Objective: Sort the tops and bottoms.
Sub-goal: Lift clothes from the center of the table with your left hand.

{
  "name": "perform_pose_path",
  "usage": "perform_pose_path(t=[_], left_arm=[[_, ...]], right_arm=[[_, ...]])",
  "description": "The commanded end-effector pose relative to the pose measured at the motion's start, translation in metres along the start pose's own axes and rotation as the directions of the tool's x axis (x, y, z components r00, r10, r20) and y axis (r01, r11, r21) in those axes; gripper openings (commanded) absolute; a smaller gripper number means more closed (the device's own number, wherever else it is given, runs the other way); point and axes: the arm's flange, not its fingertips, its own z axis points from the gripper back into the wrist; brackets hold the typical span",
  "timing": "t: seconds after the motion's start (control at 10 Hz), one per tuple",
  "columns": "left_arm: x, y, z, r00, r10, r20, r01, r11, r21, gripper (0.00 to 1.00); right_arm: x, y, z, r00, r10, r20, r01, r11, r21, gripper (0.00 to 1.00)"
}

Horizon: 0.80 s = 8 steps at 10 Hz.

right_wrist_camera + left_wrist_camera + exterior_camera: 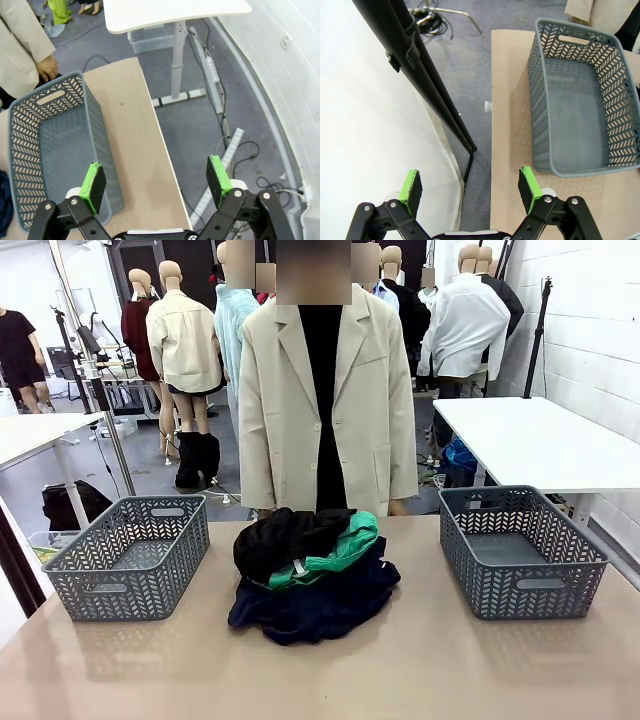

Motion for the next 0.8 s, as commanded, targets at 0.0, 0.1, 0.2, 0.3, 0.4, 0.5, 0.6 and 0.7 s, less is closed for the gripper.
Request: perform_pose_path(t=[0.0, 0.1, 0.2, 0.3, 0.4, 0.5, 0.6, 0.7], left_arm=[[-0.001, 0.001, 0.001, 1.000, 0.003, -0.003, -0.003, 1.000, 0.007, 1.00], [-0.001, 0.001, 0.001, 1.000, 0.003, -0.003, -0.003, 1.000, 0.007, 1.00], [0.000, 0.000, 0.000, 1.000, 0.000, 0.000, 0.000, 1.000, 0.000, 1.00], [0.012, -0.018, 0.016, 0.995, -0.076, 0.066, 0.079, 0.996, -0.045, 1.00], [0.023, -0.038, 0.033, 0.982, -0.144, 0.125, 0.153, 0.987, -0.058, 1.00], [0.034, -0.061, 0.051, 0.956, -0.229, 0.181, 0.249, 0.964, -0.094, 1.00], [0.044, -0.092, 0.072, 0.915, -0.320, 0.245, 0.355, 0.928, -0.111, 1.00], [0.048, -0.126, 0.086, 0.857, -0.433, 0.279, 0.483, 0.863, -0.147, 1.00]], right_arm=[[-0.001, 0.000, 0.000, 1.000, -0.001, -0.010, 0.001, 1.000, -0.005, 1.00], [-0.001, 0.000, 0.000, 1.000, -0.001, -0.010, 0.001, 1.000, -0.005, 1.00], [-0.001, 0.000, 0.000, 1.000, -0.001, -0.010, 0.001, 1.000, -0.005, 1.00], [-0.001, 0.000, 0.000, 1.000, -0.001, -0.010, 0.001, 1.000, -0.005, 1.00], [-0.001, 0.000, 0.000, 1.000, -0.001, -0.010, 0.001, 1.000, -0.005, 1.00], [-0.001, 0.000, 0.000, 1.000, -0.001, -0.010, 0.001, 1.000, -0.005, 1.00], [-0.001, 0.000, 0.000, 1.000, -0.001, -0.010, 0.001, 1.000, -0.005, 1.00], [-0.001, 0.000, 0.000, 1.000, -0.001, -0.010, 0.001, 1.000, -0.005, 1.00]])
